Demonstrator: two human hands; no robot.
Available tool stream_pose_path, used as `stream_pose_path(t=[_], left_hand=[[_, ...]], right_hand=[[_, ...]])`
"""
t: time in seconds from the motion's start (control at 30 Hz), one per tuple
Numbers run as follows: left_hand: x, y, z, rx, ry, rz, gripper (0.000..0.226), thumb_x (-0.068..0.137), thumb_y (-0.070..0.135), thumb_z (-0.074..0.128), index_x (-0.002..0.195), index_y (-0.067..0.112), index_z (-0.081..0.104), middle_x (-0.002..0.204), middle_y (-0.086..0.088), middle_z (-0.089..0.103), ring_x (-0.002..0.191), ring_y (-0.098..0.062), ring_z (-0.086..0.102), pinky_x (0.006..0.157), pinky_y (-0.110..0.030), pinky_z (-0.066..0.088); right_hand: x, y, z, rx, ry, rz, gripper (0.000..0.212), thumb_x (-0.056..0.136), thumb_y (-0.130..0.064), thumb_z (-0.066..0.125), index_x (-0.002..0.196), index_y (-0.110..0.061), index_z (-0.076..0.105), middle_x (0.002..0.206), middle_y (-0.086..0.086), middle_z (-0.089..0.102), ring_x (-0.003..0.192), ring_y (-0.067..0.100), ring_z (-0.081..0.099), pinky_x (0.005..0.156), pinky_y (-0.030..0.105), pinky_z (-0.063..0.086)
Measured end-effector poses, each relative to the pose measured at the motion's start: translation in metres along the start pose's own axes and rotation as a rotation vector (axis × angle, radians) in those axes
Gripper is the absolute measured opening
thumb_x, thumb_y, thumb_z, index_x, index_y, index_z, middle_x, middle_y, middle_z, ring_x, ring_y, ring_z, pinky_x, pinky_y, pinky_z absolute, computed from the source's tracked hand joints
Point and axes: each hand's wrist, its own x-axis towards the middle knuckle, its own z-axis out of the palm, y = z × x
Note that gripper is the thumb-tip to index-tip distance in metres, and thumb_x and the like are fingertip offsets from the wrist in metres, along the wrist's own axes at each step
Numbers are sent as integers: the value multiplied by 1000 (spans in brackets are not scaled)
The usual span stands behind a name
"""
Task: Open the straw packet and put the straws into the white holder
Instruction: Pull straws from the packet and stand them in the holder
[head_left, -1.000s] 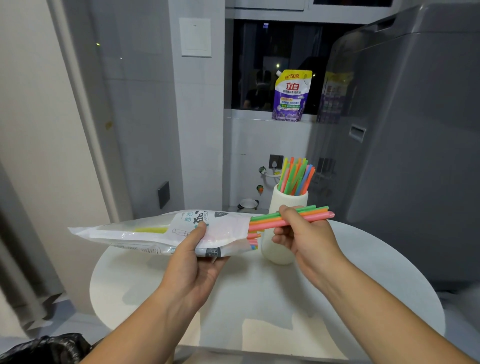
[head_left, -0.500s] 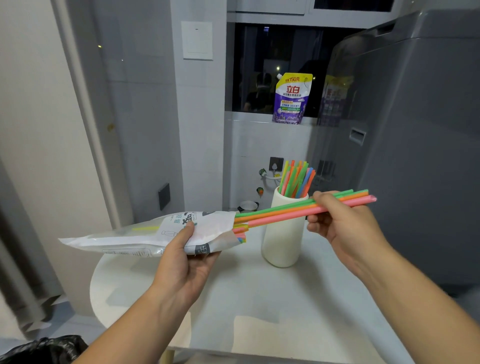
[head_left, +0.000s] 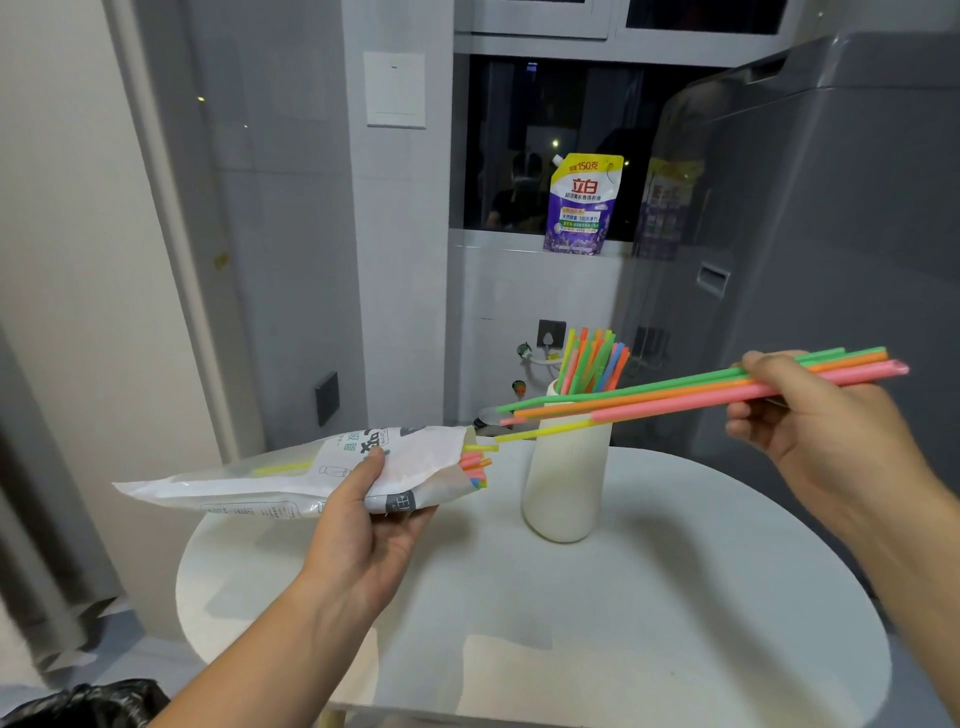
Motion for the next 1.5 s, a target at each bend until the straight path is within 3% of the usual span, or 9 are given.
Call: stream_pose_path(t=[0.13, 0.27, 0.6, 0.7, 0.93, 1.17, 1.23, 1.37, 1.5], left_hand=[[-1, -2, 0, 15, -7, -1, 30, 97, 12, 63, 126, 9, 61, 109, -12, 79, 100, -29, 76, 88, -57, 56], [-4, -5, 2, 42, -18, -5, 31, 97, 12, 63, 127, 9, 61, 110, -12, 79, 99, -28, 77, 90, -56, 56], [-8, -4, 2, 48, -15, 6, 22, 97, 11, 62, 119, 10, 64, 101, -9, 81, 99, -25, 76, 96, -51, 55], [-8, -2, 1, 46, -16, 6, 22, 97, 10, 62, 119, 9, 64, 101, -10, 81, 102, -26, 75, 98, -51, 54], [-8, -5, 1, 55, -23, -25, 26, 97, 12, 62, 123, 8, 63, 106, -11, 80, 94, -26, 78, 78, -51, 62], [-8, -4, -1, 61, -25, -25, 28, 96, 12, 63, 124, 9, 63, 106, -11, 80, 95, -25, 78, 80, -51, 62], [-8, -4, -1, 59, -26, -21, 28, 96, 12, 63, 124, 9, 62, 108, -12, 79, 96, -26, 78, 82, -51, 62], [-9, -3, -1, 52, -20, -18, 28, 96, 11, 63, 124, 10, 62, 104, -12, 80, 92, -26, 78, 90, -52, 57], [-10, -5, 1, 56, -22, -28, 31, 96, 11, 64, 126, 8, 62, 109, -13, 79, 102, -29, 76, 95, -52, 55]], right_hand=[[11, -16, -10, -35, 73, -96, 10, 92, -12, 64, 82, -11, 62, 71, 7, 60, 48, 11, 60, 50, 22, 55], [22, -25, -12, -135, 107, -176, 9, 92, -13, 65, 90, -5, 62, 73, 8, 62, 47, 10, 63, 49, 21, 56], [30, -44, -1, -265, 79, -293, 15, 92, -15, 66, 78, -16, 60, 70, 8, 62, 48, 10, 65, 49, 24, 58], [32, -46, 1, -317, 58, -285, 15, 92, -13, 66, 78, -15, 60, 68, 9, 63, 46, 10, 64, 48, 24, 58], [44, -41, 24, -440, 7, -199, 5, 90, -13, 66, 86, -10, 63, 73, 14, 67, 49, 13, 67, 47, 26, 59], [52, -48, 36, -466, 67, -180, 8, 88, -12, 62, 81, -13, 58, 71, 11, 65, 45, 12, 66, 47, 28, 60], [53, -49, 33, -493, 90, -187, 6, 87, -13, 62, 88, -8, 60, 70, 11, 65, 42, 12, 65, 46, 28, 59], [52, -49, 30, -520, 82, -168, 14, 89, -13, 62, 98, -3, 61, 73, 13, 66, 56, 20, 67, 45, 25, 58], [53, -44, 40, -570, 16, -143, 16, 89, -15, 66, 97, -2, 64, 77, 16, 68, 59, 24, 68, 54, 33, 59]])
